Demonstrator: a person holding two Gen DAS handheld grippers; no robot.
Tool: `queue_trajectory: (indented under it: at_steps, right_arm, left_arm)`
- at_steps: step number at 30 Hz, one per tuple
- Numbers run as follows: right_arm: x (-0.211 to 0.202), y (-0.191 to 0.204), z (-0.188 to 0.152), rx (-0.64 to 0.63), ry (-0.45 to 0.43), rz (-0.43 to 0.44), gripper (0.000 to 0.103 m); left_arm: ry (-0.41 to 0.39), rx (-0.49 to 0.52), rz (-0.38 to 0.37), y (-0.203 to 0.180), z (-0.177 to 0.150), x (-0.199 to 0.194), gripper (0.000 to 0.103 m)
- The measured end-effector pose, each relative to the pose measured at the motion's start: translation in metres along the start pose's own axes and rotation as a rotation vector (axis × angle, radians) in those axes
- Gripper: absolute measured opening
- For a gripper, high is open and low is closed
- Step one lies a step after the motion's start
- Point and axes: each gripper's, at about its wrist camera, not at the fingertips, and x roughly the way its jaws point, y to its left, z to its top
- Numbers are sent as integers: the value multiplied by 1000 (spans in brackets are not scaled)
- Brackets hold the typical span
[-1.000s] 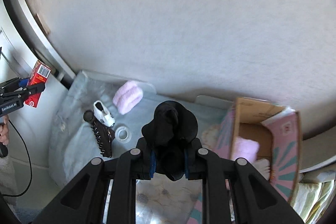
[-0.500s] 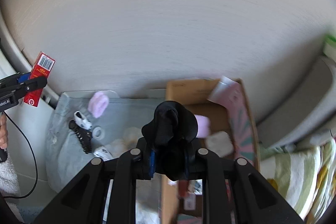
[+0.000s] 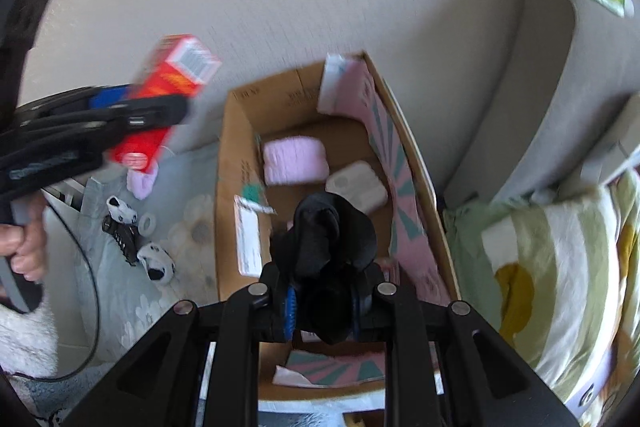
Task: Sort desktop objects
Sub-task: 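Carry the red carton and black sock into the cardboard box and open both tools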
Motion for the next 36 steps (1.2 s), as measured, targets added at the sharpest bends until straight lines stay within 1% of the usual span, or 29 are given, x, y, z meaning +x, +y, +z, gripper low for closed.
queue_trajectory:
  at_steps: [3,5,9,15,27,29,30,31,32,33,34,36]
  right_arm:
    - [6,-7,-9,13,23,-4,18]
    - [7,-12,-12,23,30,0,18]
    - [7,-22,-12,38,30,2,18]
    - [10,-27,-9,37,31,11,18]
    - [17,-22,-2,-3,49,34,18]
    - [20,-19,-1,-15,59,31,19]
    - [21,-18,-1,-22,65,26,24]
    - [22,-16,0,-27,65,18,39]
    - [22,-15,0,-29,58,14,52]
    - [21,-14,0,-30,49,14,81]
    - [20,-13,0,-29,41,20,97]
    - [16,-12,-1,-37,28,84,102]
  left_arm:
    - [45,23,1,-11,-4,20,45]
    - [60,24,-10,-15,-4,30,45]
    - [74,22,-1,-20,1,40,45]
    - [99,37,5,-23,6,50,45]
    - [111,69,20,-30,10,51,45]
    - [120,61,19,-29,11,53,47]
    - [130,52,21,-27,11,54,52]
    - [143,35,24,-25,12,56,76]
    - [146,23,22,-23,12,56,102]
    - [124,14,11,-21,12,53,103]
    - [97,4,-6,-20,13,48,103]
    - [63,-31,-47,-15,15,39,103]
